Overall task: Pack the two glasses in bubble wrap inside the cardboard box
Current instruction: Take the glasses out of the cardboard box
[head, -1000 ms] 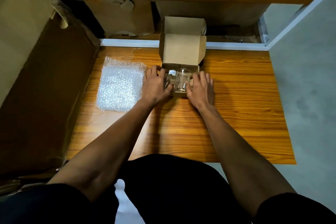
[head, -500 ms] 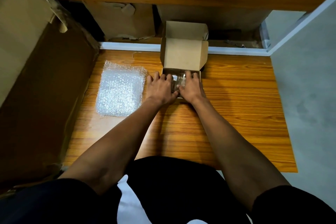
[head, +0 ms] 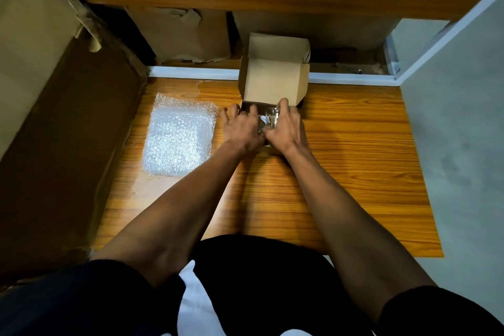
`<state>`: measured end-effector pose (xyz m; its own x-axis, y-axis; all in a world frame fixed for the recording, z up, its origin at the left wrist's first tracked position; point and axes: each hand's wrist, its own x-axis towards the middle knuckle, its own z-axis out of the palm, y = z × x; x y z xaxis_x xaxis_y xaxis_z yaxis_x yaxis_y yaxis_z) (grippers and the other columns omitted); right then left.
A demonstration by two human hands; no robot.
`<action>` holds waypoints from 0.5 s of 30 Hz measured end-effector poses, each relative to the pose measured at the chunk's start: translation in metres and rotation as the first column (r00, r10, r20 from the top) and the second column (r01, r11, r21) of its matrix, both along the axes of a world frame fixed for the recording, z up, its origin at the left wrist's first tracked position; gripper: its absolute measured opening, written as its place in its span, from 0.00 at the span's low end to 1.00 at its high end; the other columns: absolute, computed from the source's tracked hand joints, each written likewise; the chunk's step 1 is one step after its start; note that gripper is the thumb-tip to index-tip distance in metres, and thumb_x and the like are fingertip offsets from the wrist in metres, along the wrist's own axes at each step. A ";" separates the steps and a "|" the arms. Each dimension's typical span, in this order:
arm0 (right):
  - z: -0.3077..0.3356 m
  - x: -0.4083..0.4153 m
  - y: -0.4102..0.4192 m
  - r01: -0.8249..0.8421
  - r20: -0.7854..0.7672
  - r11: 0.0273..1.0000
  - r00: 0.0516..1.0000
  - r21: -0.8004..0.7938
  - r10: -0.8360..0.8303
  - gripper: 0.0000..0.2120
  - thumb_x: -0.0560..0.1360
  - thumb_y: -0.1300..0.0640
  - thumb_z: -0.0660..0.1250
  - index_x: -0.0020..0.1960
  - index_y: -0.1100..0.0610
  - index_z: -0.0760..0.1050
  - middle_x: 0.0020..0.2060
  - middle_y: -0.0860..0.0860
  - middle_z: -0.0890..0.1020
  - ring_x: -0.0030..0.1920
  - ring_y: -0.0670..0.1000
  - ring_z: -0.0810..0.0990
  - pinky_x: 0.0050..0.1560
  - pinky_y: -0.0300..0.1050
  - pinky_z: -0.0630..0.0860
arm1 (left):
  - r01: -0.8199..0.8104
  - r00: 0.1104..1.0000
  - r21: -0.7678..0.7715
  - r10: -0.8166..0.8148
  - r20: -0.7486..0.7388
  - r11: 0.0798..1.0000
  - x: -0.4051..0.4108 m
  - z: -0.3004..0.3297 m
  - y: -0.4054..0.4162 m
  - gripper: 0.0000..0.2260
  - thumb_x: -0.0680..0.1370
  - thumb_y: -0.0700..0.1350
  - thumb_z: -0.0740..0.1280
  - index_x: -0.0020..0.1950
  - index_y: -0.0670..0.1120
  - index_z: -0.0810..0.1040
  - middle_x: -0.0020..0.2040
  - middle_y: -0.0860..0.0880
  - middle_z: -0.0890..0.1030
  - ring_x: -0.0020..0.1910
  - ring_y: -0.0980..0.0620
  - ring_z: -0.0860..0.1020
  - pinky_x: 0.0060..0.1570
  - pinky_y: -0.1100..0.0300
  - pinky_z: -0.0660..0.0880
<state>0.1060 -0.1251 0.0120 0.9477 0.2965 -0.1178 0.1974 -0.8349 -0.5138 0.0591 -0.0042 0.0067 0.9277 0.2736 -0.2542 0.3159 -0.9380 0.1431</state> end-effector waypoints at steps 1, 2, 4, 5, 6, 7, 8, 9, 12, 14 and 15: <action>0.004 -0.001 -0.002 -0.003 0.027 1.000 1.000 0.030 0.003 0.32 0.70 0.56 0.80 0.67 0.54 0.66 0.63 0.58 0.74 0.56 0.55 0.77 0.45 0.43 0.74 | 0.006 0.999 0.015 -0.007 0.032 1.000 -0.002 0.001 0.000 0.31 0.78 0.63 0.67 0.74 0.46 0.66 0.66 0.40 0.81 0.76 0.37 0.64 0.75 0.33 0.55; 0.007 -0.002 -0.004 -0.013 0.059 0.998 0.998 0.055 0.010 0.32 0.70 0.56 0.80 0.67 0.54 0.66 0.63 0.58 0.74 0.56 0.54 0.77 0.44 0.41 0.73 | 0.012 0.998 0.034 -0.014 0.064 0.999 -0.004 0.002 0.000 0.31 0.78 0.63 0.66 0.74 0.46 0.66 0.67 0.40 0.80 0.76 0.37 0.64 0.74 0.34 0.57; 0.013 -0.004 -0.012 -0.043 0.137 0.994 0.990 0.098 0.030 0.31 0.69 0.56 0.80 0.66 0.55 0.67 0.62 0.57 0.74 0.56 0.53 0.77 0.46 0.41 0.76 | 0.022 0.989 0.039 -0.027 0.146 0.999 -0.008 0.006 0.001 0.31 0.80 0.64 0.65 0.74 0.46 0.66 0.68 0.38 0.77 0.72 0.36 0.69 0.68 0.38 0.66; 0.015 -0.004 -0.017 -0.054 0.176 0.992 0.984 0.114 0.033 0.31 0.69 0.56 0.79 0.65 0.55 0.67 0.61 0.57 0.74 0.56 0.53 0.77 0.47 0.42 0.78 | 0.022 0.980 -0.002 -0.021 0.199 1.000 -0.009 0.008 0.002 0.30 0.80 0.63 0.66 0.74 0.46 0.65 0.68 0.38 0.76 0.68 0.37 0.72 0.63 0.42 0.71; 0.017 -0.005 -0.022 -0.058 0.213 0.991 0.977 0.120 0.031 0.31 0.69 0.55 0.80 0.65 0.56 0.66 0.60 0.56 0.75 0.56 0.53 0.78 0.49 0.43 0.81 | 0.028 0.968 -0.062 -0.012 0.252 0.998 -0.010 0.011 0.003 0.29 0.80 0.60 0.69 0.73 0.46 0.66 0.67 0.39 0.75 0.65 0.39 0.75 0.57 0.47 0.74; 0.018 -0.006 -0.027 -0.056 0.245 0.992 0.969 0.115 0.026 0.32 0.69 0.54 0.80 0.65 0.55 0.66 0.60 0.56 0.75 0.55 0.52 0.78 0.50 0.44 0.82 | 0.041 0.954 -0.114 -0.005 0.300 0.993 -0.011 0.013 0.002 0.28 0.79 0.57 0.71 0.73 0.46 0.66 0.66 0.40 0.74 0.63 0.41 0.76 0.53 0.52 0.74; 0.020 -0.006 -0.034 -0.048 0.274 0.994 0.962 0.102 0.019 0.34 0.68 0.53 0.80 0.67 0.55 0.65 0.60 0.56 0.74 0.55 0.52 0.78 0.50 0.44 0.82 | 0.067 0.939 -0.137 -0.016 0.343 0.988 -0.010 0.015 0.001 0.27 0.79 0.55 0.72 0.72 0.46 0.67 0.65 0.41 0.73 0.61 0.42 0.76 0.50 0.55 0.72; 0.020 -0.006 -0.040 -0.039 0.296 0.996 0.955 0.082 0.013 0.37 0.68 0.53 0.81 0.70 0.55 0.64 0.62 0.56 0.73 0.55 0.52 0.77 0.50 0.43 0.82 | 0.093 0.928 -0.139 -0.035 0.371 0.986 -0.010 0.018 -0.001 0.27 0.79 0.55 0.73 0.72 0.46 0.67 0.65 0.42 0.73 0.61 0.44 0.76 0.49 0.57 0.72; 0.022 -0.005 -0.061 0.000 0.305 0.999 0.952 0.037 -0.012 0.42 0.68 0.53 0.81 0.75 0.52 0.63 0.64 0.57 0.69 0.54 0.51 0.76 0.48 0.42 0.81 | 0.182 0.905 -0.149 -0.106 0.412 0.972 -0.003 0.027 -0.013 0.28 0.78 0.52 0.74 0.73 0.47 0.68 0.67 0.44 0.70 0.64 0.45 0.74 0.59 0.52 0.77; 0.022 -0.005 -0.077 0.042 0.303 0.999 0.952 0.020 -0.046 0.40 0.67 0.54 0.82 0.74 0.52 0.67 0.64 0.57 0.69 0.56 0.54 0.77 0.50 0.47 0.83 | 0.254 0.888 -0.149 -0.169 0.427 0.956 0.003 0.032 -0.026 0.30 0.77 0.51 0.74 0.76 0.48 0.66 0.70 0.44 0.68 0.66 0.44 0.72 0.62 0.52 0.76; 0.021 -0.006 -0.085 0.063 0.301 0.998 0.952 0.004 -0.061 0.38 0.68 0.55 0.82 0.73 0.53 0.68 0.65 0.57 0.69 0.58 0.56 0.77 0.52 0.49 0.83 | 0.294 0.882 -0.151 -0.207 0.424 0.944 0.006 0.034 -0.034 0.32 0.78 0.50 0.74 0.78 0.48 0.65 0.72 0.44 0.67 0.68 0.44 0.71 0.62 0.52 0.75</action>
